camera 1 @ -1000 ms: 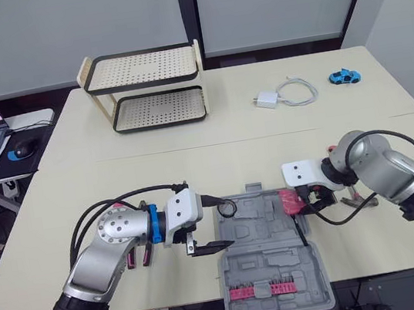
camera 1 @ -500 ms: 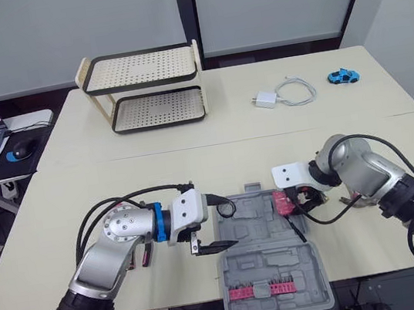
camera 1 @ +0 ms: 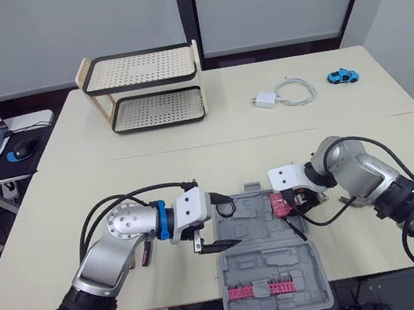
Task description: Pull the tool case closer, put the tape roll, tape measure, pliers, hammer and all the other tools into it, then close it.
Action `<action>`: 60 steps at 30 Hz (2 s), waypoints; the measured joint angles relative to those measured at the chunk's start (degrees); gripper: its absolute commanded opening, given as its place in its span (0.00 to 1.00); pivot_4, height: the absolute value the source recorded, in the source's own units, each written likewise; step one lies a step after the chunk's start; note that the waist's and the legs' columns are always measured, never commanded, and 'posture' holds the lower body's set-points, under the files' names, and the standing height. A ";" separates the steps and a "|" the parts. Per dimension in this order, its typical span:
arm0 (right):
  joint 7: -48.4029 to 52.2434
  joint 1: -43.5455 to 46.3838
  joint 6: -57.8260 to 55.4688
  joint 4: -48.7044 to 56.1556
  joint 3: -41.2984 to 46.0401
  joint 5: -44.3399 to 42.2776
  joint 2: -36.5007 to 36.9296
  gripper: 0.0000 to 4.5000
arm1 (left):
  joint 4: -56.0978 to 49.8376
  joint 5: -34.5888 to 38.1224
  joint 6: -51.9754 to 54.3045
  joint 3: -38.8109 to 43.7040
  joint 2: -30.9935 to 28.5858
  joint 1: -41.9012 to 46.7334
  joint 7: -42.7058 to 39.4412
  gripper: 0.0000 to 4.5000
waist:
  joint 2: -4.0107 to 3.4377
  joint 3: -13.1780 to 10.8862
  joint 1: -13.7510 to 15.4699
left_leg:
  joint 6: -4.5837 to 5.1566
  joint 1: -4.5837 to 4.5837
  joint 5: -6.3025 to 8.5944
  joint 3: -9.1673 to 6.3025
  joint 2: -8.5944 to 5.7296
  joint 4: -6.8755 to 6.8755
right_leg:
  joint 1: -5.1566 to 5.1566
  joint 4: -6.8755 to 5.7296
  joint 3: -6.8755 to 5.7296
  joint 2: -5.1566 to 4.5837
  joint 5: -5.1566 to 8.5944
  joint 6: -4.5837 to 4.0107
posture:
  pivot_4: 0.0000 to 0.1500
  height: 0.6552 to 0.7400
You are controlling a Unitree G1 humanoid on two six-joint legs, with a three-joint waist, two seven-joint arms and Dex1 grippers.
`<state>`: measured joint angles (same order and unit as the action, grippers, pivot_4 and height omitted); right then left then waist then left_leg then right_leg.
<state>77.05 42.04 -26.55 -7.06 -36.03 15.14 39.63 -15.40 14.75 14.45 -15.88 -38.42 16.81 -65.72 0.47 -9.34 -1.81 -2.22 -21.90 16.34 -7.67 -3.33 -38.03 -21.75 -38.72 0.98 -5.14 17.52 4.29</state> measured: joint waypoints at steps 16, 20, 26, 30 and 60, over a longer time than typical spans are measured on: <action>2.24 -0.05 -2.05 6.15 3.65 -1.86 2.40 0.99 | -1.09 0.07 0.56 -0.79 0.46 -0.33 0.09 1.00 | 0.00 0.00 0.03 | -0.02 -0.02 -0.01 0.00 0.00 0.00 | -0.08 -0.09 0.03 0.00 0.00 0.00 | 1.00 1.00; 2.84 -1.28 -3.81 10.98 7.81 -5.73 3.28 0.99 | -1.43 0.13 1.10 -0.80 0.49 -0.40 0.18 1.00 | 0.00 0.00 0.07 | -0.01 -0.03 -0.01 0.00 0.00 -0.01 | -0.07 -0.09 0.02 0.00 0.00 0.00 | 1.00 1.00; 1.12 -6.23 -3.75 13.43 10.11 -8.06 4.41 0.70 | -1.96 0.22 1.41 -0.80 0.50 -0.41 0.15 1.00 | 0.01 -0.01 0.11 | -0.01 -0.03 0.00 0.03 -0.01 -0.01 | -0.07 -0.08 0.05 -0.01 0.00 0.00 | 1.00 1.00; -0.11 -7.10 -3.79 13.96 10.54 -9.11 4.49 0.39 | -1.96 0.24 1.45 -0.80 0.51 -0.32 0.08 1.00 | 0.01 -0.01 0.01 | -0.01 -0.02 0.00 0.02 0.02 0.00 | -0.08 -0.11 0.03 0.01 0.00 0.00 | 1.00 1.00; -17.21 -25.21 13.41 4.31 25.26 -18.60 -1.99 0.30 | -1.78 0.36 1.52 -0.83 0.67 0.27 -0.18 1.00 | 0.02 -0.01 0.09 | -0.01 0.01 0.00 0.04 0.01 0.00 | -0.01 -0.11 0.05 0.01 0.00 0.00 | 1.00 1.00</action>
<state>59.84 16.82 -13.14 -2.75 -10.77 -3.46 37.64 -17.17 15.11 15.97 -16.72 -37.75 17.08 -65.90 0.50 -9.36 -1.71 -2.23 -21.89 16.34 -7.62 -3.32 -38.04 -21.77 -38.83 1.03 -5.13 17.52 4.29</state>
